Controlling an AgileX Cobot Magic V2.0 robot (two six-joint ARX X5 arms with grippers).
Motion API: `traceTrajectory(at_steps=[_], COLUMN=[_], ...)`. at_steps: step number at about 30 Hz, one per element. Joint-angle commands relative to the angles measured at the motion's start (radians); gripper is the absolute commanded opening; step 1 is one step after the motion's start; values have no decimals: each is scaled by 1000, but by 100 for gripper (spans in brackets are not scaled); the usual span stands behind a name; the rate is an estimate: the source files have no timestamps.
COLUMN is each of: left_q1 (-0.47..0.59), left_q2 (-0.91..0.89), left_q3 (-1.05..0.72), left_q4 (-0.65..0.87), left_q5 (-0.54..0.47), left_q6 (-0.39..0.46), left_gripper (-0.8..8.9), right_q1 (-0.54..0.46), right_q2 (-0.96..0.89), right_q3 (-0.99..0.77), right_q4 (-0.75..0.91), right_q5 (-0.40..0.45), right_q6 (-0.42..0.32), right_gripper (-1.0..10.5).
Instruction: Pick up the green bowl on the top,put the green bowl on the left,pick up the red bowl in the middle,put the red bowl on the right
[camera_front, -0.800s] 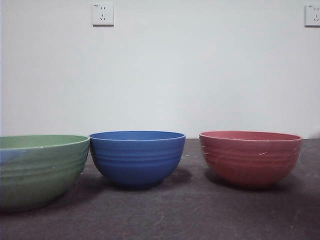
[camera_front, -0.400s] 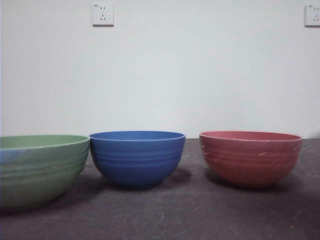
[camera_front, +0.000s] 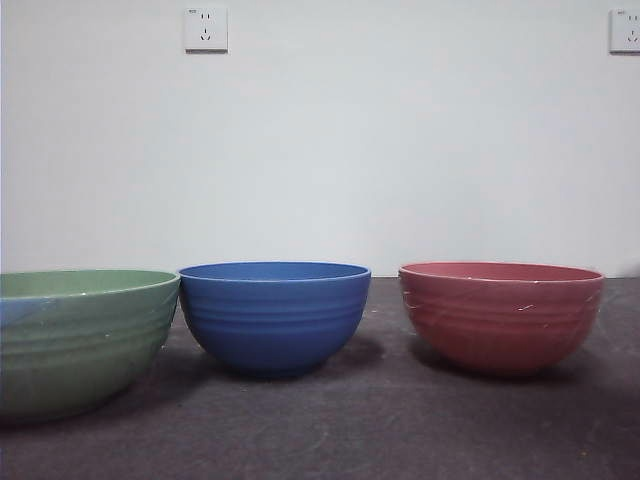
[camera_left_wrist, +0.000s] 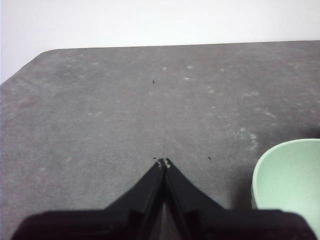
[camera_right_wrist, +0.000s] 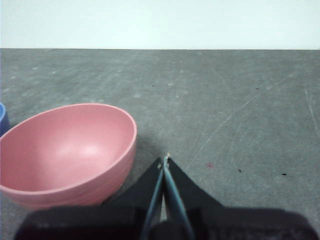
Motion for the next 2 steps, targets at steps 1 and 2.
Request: traceTrajectory(at_steps=[1,2], left_q1=[3,3], left_q2=[-3,-3], left_q3=[-16,-16], left_q4=[2,2], left_q5=[0,0], left_q6=[-6,-6], left_gripper=[-4,-4], right_q1=[-2,-2], right_q2=[-2,-2], right_q3=[-15,-15], right_q4=[10,10], right_q5=[0,0], right_q6=[8,8], right_gripper=[4,4])
